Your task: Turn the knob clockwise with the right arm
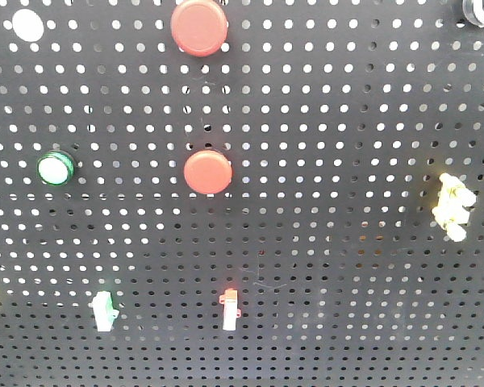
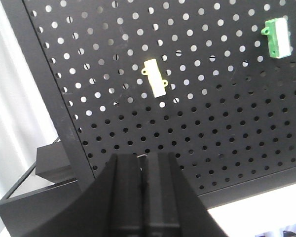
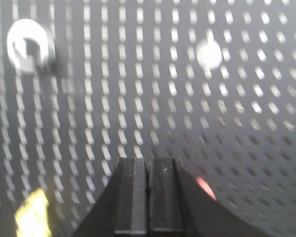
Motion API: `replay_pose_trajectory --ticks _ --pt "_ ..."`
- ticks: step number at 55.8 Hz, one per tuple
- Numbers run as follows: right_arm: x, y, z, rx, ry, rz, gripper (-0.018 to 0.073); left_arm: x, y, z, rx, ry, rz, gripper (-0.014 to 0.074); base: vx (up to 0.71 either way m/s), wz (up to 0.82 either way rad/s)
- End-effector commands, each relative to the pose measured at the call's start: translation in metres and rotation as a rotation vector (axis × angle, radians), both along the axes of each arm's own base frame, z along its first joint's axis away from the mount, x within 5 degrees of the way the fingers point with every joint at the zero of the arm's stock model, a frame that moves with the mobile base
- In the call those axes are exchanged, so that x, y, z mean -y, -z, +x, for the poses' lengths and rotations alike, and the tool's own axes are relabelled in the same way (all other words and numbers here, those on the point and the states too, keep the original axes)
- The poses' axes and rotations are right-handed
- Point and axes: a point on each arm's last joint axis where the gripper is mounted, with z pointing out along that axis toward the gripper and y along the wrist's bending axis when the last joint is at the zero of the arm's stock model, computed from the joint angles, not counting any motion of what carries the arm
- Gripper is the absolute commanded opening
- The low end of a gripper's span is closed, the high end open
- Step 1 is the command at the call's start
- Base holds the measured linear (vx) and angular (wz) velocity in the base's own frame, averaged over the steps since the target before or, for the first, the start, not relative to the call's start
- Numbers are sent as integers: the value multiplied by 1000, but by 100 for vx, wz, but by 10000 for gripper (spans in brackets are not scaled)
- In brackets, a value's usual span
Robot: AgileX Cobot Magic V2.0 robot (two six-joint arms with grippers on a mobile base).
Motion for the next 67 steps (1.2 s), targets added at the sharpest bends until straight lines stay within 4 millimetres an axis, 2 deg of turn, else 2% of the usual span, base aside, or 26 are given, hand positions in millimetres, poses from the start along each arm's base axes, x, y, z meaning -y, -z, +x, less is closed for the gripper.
replay_pose_trajectory --ticks 1,9,19,27,34,44,59,67 --pt "-1 -21 -4 148 -24 64 -7 1 3 -1 60 13 -14 -6 0 0" --pt "-1 -22 -5 165 -43 111 -7 1 3 -1 60 13 -14 -6 0 0" --pt "-1 -25 -4 130 -27 41 -7 1 3 -1 60 13 -14 -6 0 0" --pt "-4 -45 -2 23 -13 -120 -7 1 3 -1 60 13 -14 -6 0 0" --pt "-10 -65 9 -89 -70 -257 -7 1 3 -1 60 13 -14 -6 0 0" --pt "-21 -83 25 -70 -189 -303 -7 1 3 -1 60 13 -14 -6 0 0" --pt "-30 -81 51 -62 -282 -348 -7 1 3 -1 60 13 -14 -6 0 0" --pt "-38 -78 56 -48 -318 -461 -7 1 3 -1 60 13 -14 -6 0 0"
